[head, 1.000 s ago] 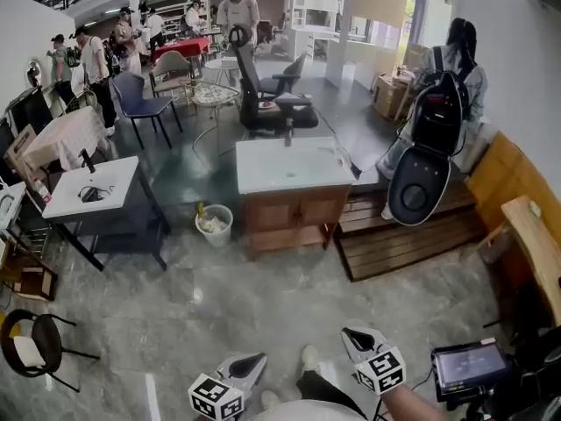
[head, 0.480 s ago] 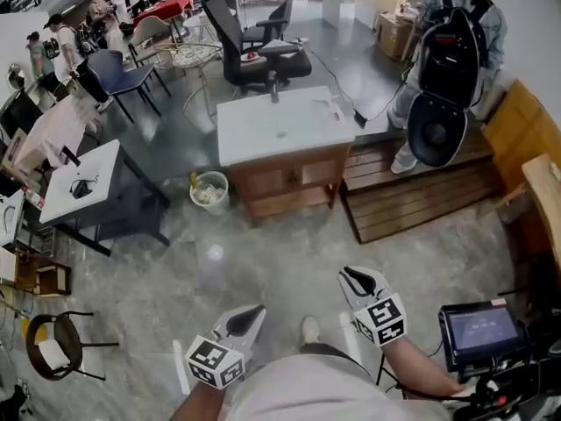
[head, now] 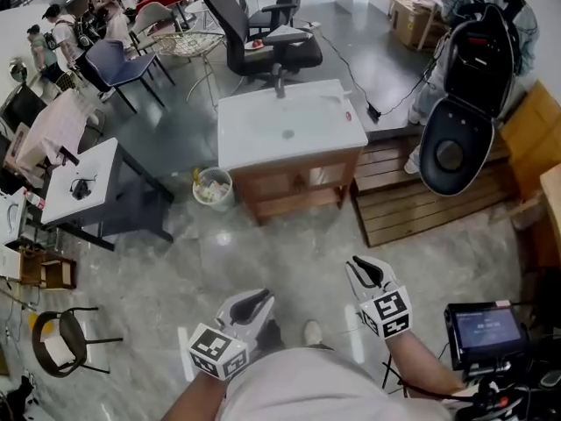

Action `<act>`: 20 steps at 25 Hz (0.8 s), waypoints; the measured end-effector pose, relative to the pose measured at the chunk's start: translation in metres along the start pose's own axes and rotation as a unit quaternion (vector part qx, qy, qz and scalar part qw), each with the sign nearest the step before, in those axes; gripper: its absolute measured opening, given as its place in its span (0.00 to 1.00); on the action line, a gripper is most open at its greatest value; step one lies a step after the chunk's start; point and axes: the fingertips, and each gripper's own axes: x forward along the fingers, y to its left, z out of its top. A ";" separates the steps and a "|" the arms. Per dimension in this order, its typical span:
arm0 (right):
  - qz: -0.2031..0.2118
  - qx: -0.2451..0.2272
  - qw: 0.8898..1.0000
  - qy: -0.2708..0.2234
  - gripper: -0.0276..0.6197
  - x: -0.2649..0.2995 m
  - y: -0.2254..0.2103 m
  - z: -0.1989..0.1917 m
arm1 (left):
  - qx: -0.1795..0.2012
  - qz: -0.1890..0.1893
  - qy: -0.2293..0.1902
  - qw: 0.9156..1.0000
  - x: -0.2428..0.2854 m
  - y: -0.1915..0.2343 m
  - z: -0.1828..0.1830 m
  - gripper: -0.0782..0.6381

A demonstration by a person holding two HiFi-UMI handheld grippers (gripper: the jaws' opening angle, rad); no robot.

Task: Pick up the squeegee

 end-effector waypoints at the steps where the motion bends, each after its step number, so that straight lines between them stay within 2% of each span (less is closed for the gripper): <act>1: 0.000 0.002 1.000 0.001 0.13 0.010 -0.005 0.003 | -0.001 -0.003 -0.001 1.000 0.007 0.009 0.003 0.18; 6: -0.018 -0.004 1.000 0.012 0.13 0.065 -0.030 0.025 | -0.005 -0.020 -0.016 1.000 0.039 0.068 0.026 0.16; 10: -0.044 -0.005 0.999 0.016 0.13 0.118 -0.042 0.058 | -0.009 -0.046 -0.018 0.999 0.055 0.127 0.051 0.13; 16: -0.096 0.008 0.995 0.006 0.13 0.198 -0.074 0.108 | 0.019 -0.090 -0.010 0.996 0.072 0.210 0.088 0.12; 20: -0.119 0.019 0.993 0.008 0.13 0.238 -0.091 0.120 | 0.016 -0.089 0.000 0.996 0.080 0.257 0.095 0.12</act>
